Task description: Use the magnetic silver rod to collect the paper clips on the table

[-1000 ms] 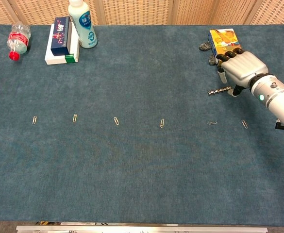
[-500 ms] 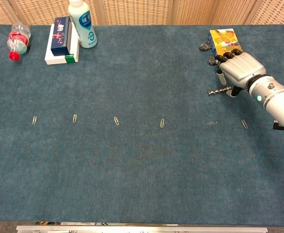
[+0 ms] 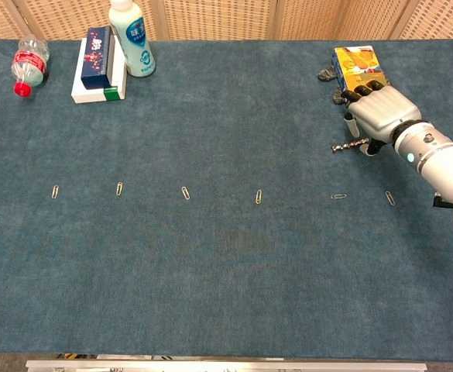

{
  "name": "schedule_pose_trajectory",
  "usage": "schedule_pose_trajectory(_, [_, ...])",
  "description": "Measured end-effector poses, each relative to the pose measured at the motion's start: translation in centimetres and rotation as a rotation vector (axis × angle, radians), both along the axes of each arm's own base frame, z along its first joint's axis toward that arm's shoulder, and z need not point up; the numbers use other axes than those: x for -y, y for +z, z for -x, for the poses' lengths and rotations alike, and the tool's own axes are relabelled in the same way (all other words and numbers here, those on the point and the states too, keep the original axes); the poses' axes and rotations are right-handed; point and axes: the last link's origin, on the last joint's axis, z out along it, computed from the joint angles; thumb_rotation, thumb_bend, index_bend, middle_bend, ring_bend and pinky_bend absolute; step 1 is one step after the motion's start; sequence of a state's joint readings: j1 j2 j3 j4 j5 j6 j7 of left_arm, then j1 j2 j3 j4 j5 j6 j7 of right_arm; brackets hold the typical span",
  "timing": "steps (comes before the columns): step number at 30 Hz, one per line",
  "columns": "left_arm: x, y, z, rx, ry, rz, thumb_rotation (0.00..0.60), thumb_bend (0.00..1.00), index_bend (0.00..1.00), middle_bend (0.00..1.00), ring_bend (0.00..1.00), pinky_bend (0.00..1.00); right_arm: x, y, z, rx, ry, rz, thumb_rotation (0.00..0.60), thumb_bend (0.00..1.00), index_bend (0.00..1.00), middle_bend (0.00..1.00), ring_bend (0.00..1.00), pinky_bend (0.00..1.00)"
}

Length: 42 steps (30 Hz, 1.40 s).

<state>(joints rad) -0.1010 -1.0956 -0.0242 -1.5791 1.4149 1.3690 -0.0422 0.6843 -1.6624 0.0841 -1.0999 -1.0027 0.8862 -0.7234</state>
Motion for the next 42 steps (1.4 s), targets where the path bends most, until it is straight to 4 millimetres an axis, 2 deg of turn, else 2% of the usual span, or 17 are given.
schedule_pose_trajectory(15, [0.0, 0.1, 0.1, 0.002, 0.001, -0.002, 0.6, 0.17, 0.56, 0.49, 0.39, 0.41, 0.1, -0.2, -0.1, -0.007, -0.007, -0.008, 0.6, 0.29, 0.54, 0.07, 0.0, 0.0])
schedule_pose_trajectory(29, [0.0, 0.0, 0.1, -0.001, 0.001, 0.002, 0.6, 0.17, 0.56, 0.49, 0.39, 0.41, 0.1, -0.2, -0.1, -0.006, -0.013, -0.005, 0.6, 0.35, 0.59, 0.07, 0.0, 0.0])
schedule_pose_trajectory(42, [0.0, -0.3, 0.1, -0.007, 0.0, 0.011, 0.6, 0.17, 0.56, 0.49, 0.39, 0.41, -1.0, 0.8, -0.6, 0.022, 0.017, -0.001, 0.6, 0.36, 0.61, 0.07, 0.0, 0.0])
